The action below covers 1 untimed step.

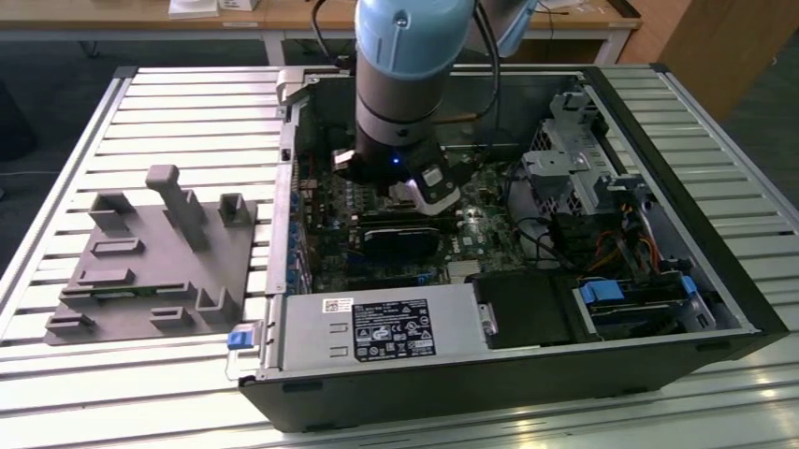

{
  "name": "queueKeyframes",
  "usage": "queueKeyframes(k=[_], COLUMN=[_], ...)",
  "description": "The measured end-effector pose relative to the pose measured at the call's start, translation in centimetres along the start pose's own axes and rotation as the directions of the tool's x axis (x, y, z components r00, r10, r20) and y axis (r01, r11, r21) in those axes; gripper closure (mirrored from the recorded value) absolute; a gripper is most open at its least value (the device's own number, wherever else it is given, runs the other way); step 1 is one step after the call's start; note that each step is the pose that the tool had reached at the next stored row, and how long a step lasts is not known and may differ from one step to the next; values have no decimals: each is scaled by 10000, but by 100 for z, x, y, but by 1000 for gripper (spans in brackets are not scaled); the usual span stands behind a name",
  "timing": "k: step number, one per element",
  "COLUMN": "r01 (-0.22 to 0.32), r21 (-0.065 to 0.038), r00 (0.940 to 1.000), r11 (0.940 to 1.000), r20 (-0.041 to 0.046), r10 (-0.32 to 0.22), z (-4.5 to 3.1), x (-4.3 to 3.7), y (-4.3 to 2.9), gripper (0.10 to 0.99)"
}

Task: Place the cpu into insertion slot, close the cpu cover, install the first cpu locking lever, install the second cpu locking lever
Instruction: 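Install the second cpu locking lever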

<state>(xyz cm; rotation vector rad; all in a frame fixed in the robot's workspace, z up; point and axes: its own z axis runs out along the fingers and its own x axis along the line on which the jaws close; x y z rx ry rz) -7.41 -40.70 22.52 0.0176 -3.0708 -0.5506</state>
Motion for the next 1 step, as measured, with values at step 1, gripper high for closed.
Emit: queueKeyframes(k=[1], r01=[0], r21=[0], r00=[10000], r11=[10000], r20=[0], r10=[0], z=[0], x=[0], y=[0], gripper=[980])
